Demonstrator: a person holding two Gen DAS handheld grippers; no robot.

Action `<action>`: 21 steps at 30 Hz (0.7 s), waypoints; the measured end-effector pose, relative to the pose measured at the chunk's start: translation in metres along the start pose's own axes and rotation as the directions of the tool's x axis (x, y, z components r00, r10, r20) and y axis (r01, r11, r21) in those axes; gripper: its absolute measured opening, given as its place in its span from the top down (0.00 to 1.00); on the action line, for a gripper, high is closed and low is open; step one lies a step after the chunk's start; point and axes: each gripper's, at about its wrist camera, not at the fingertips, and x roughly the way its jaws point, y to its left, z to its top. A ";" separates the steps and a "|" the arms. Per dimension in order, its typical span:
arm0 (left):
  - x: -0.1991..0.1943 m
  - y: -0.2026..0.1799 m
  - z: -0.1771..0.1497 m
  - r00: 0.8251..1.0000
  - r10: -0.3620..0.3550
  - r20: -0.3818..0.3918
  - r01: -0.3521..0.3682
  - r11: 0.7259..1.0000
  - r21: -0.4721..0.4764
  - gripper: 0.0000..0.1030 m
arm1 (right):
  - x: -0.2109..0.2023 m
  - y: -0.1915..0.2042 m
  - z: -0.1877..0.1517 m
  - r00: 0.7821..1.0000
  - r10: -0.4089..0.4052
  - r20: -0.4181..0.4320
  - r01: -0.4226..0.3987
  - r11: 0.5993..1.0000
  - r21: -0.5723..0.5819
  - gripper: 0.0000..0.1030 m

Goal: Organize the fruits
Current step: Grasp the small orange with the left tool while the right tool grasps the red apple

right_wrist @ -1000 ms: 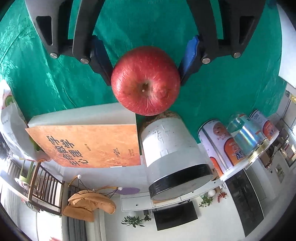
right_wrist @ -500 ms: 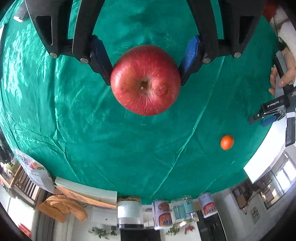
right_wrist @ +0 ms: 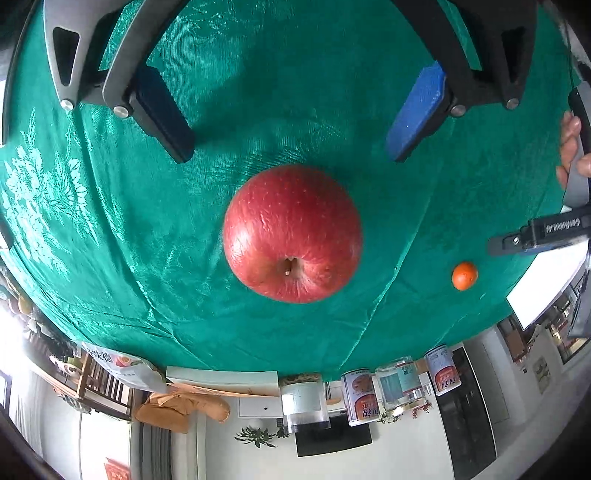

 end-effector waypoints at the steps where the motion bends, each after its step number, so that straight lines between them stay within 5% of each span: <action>1: 0.003 -0.004 0.006 1.000 -0.001 0.001 0.001 1.000 0.001 0.09 | 0.001 -0.002 0.002 1.000 0.005 0.002 -0.005 1.000 0.004 0.00; 3: 0.013 -0.011 0.014 1.000 0.006 -0.022 -0.006 1.000 0.002 0.37 | -0.001 -0.006 0.001 1.000 0.025 0.010 -0.025 1.000 0.019 0.00; 7: 0.024 -0.018 0.011 0.999 0.032 -0.035 -0.031 0.999 0.020 0.69 | -0.004 -0.015 0.004 0.996 0.082 0.035 -0.084 0.994 0.063 0.00; 13: -0.019 0.004 -0.009 0.997 -0.021 0.074 0.026 0.998 -0.065 0.72 | -0.010 -0.030 0.014 0.977 0.203 0.063 -0.209 0.971 0.113 0.00; 17: -0.060 0.020 -0.020 0.995 -0.057 0.086 0.064 0.994 -0.087 0.72 | -0.005 -0.022 0.043 0.983 0.178 0.039 -0.180 0.982 0.049 0.01; 19: -0.084 0.030 -0.025 0.993 -0.082 0.082 0.090 0.991 -0.102 0.72 | 0.011 -0.013 0.051 0.987 0.141 -0.074 -0.141 0.990 0.005 0.14; 20: -0.097 0.038 -0.028 0.992 -0.099 0.081 0.108 0.987 -0.115 0.72 | 0.016 -0.010 0.052 0.988 0.111 -0.112 -0.113 0.994 -0.011 0.34; 21: -0.110 0.045 -0.032 0.990 -0.116 0.081 0.126 0.983 -0.130 0.72 | 0.015 -0.009 0.054 0.987 0.106 -0.118 -0.107 0.994 -0.010 0.33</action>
